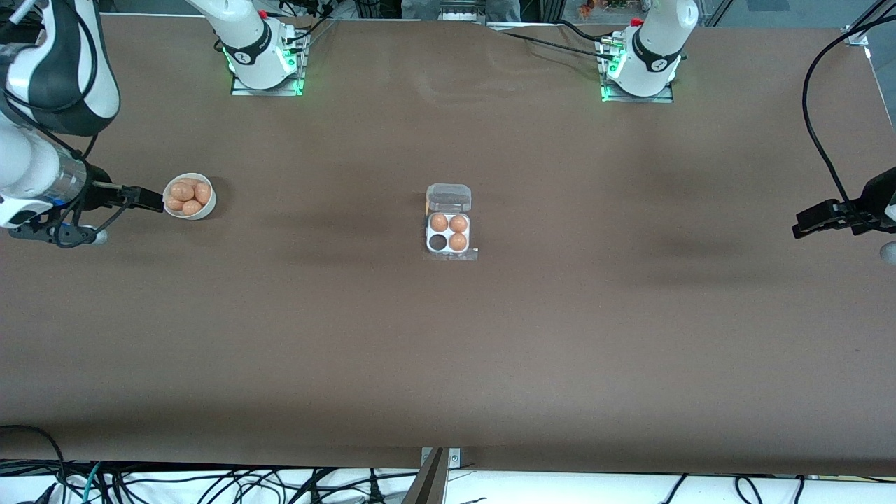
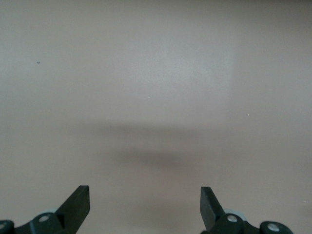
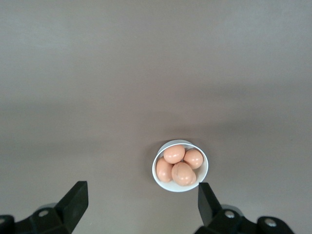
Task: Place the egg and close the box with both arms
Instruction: 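Move the right gripper over the white bowl of eggs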
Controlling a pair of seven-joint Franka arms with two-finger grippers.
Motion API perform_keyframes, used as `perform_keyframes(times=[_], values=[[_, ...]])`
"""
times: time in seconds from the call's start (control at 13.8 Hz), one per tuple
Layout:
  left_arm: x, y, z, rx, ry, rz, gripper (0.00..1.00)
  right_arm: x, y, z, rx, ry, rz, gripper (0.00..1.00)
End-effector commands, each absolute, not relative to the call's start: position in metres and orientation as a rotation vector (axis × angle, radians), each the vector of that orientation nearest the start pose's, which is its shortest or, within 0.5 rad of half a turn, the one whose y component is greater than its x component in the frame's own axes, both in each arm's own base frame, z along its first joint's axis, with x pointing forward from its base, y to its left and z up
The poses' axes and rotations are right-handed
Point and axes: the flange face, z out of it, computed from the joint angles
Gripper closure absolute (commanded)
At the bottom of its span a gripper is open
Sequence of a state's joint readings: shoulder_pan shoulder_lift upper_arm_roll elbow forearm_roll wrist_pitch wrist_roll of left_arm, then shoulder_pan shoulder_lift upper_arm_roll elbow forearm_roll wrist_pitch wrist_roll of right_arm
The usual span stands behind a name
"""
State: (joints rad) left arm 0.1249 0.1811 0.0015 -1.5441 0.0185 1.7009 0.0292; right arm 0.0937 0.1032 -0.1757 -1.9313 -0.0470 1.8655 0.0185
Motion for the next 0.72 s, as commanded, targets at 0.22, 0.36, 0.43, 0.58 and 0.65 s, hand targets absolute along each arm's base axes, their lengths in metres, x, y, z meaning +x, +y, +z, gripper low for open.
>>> perform_keyframes(times=[0.22,0.36,0.43,0.58,0.65], values=[[0.612,0.086,0.549,-3.132,-0.121,0.03,0.0,0.489,-0.089,0.342,-3.166,0.088,0.13,0.0],[0.611,0.091,0.548,-3.134,-0.136,0.032,0.0,0.477,-0.11,0.314,-3.165,0.038,0.126,0.0],[0.612,0.091,0.548,-3.136,-0.136,0.032,0.0,0.475,-0.11,0.303,-3.166,0.019,0.141,0.0],[0.612,0.091,0.548,-3.136,-0.136,0.032,0.0,0.473,-0.111,0.288,-3.168,0.023,0.162,0.0],[0.612,0.091,0.549,-3.134,-0.136,0.03,0.0,0.473,-0.111,0.281,-3.167,0.022,0.184,0.0]])
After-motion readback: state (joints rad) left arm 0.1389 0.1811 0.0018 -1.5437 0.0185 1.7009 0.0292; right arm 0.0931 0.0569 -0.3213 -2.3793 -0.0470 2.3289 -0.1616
